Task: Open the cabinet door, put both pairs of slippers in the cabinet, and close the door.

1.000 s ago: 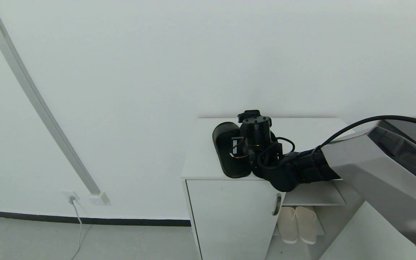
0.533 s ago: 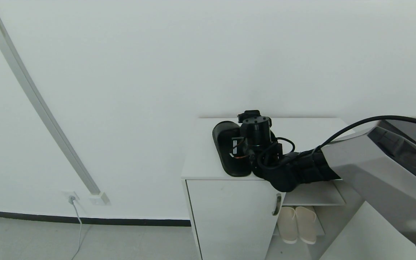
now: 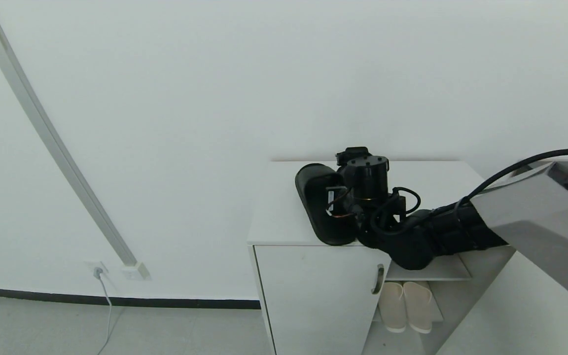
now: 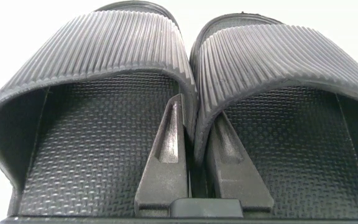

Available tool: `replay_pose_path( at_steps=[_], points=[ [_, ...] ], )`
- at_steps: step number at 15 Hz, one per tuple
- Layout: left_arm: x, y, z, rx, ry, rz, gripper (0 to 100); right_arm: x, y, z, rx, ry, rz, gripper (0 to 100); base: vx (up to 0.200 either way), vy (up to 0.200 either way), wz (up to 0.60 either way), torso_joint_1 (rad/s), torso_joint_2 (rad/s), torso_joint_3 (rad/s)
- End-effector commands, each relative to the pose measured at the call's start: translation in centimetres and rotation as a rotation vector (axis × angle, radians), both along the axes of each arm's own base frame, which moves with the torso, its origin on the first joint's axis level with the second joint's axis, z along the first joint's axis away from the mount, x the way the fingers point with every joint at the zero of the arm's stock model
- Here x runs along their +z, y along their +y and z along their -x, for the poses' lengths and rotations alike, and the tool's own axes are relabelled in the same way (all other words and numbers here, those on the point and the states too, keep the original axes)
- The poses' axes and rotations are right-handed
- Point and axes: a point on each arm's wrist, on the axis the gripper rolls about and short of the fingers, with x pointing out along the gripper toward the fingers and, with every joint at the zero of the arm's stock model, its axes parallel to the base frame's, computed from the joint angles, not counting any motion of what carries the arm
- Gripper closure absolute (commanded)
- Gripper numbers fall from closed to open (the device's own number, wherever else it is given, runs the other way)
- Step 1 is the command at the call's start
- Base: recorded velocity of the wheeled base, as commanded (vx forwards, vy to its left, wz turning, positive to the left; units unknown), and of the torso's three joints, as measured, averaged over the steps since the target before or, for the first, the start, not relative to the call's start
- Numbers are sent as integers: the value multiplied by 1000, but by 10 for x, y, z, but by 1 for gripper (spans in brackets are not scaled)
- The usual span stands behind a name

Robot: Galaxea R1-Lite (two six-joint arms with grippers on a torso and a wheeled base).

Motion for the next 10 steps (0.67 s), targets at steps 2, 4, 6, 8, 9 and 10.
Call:
replay_pose_path(
  at_steps=[2,4,6,8,9,10],
  points=[
    [0,0,0,0,0,0,100,32,-31,56,86,1,-5,100,0,0,0,0,0,0],
    [0,0,0,0,0,0,100,34,-44,87,148,15,0,100,0,0,0,0,0,0],
    [0,0,0,0,0,0,100,36,-56,123,231,19,-4,100,0,0,0,0,0,0],
    [0,0,0,0,0,0,100,35,-69,142,289,34,-6,100,0,0,0,0,0,0],
    [0,0,0,0,0,0,100,34,-74,148,311,42,-8,100,0,0,0,0,0,0],
    [0,0,0,0,0,0,100,31,-83,158,356,58,-8,100,0,0,0,0,0,0]
  ],
)
